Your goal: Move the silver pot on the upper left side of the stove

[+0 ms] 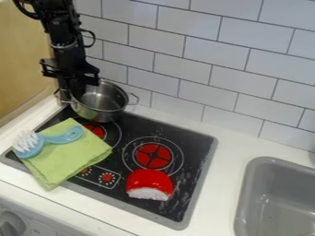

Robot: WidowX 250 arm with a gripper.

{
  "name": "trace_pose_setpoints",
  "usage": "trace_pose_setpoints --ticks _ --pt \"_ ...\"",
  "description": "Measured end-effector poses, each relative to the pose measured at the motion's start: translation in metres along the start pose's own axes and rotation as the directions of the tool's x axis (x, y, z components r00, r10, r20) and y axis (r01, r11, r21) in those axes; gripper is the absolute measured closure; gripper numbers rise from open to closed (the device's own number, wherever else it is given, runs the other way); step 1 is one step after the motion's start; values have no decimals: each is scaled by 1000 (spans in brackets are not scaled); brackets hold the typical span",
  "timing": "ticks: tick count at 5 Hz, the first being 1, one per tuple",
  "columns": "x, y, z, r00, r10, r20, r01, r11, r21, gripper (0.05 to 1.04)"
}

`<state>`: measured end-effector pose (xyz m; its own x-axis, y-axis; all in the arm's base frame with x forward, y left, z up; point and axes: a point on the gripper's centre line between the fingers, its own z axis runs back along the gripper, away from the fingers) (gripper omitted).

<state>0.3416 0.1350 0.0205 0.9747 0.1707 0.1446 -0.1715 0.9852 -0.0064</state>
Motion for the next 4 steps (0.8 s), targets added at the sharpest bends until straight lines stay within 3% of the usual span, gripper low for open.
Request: trace_pose_setpoints --ticks 1,3,4 --pt "-6 2 -3 999 24 -21 -23 1000 17 812" --pt "-6 1 -3 999 34 -22 -33 999 16 227" --pt "-10 -3 -2 999 15 -30 -15 1000 7 64"
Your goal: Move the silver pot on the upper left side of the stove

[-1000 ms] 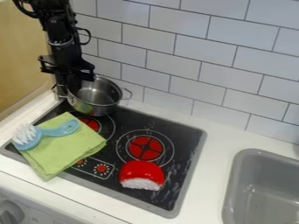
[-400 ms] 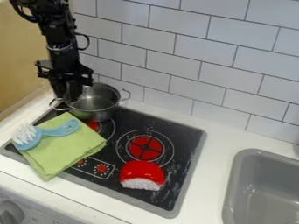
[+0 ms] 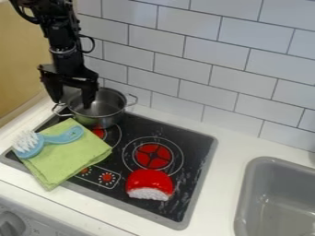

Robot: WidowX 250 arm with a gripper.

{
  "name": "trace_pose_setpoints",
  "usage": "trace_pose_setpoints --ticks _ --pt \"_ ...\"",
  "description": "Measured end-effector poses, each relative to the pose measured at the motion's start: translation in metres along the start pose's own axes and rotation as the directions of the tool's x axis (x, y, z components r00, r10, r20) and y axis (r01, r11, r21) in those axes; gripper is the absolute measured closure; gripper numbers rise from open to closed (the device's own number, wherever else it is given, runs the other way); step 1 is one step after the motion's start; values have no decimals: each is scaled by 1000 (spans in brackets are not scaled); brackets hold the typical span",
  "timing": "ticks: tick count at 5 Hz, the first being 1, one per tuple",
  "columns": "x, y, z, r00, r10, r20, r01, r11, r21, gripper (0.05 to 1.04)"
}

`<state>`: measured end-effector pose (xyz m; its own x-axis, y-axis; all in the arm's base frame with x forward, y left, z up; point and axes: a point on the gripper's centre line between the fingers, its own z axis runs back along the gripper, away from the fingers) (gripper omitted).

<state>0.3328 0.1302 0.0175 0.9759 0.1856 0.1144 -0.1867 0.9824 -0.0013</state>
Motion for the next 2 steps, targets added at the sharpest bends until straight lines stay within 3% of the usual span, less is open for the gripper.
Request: trace_pose_setpoints --ticks 2 --pt "1 -6 34 997 -43 61 43 999 3 85"
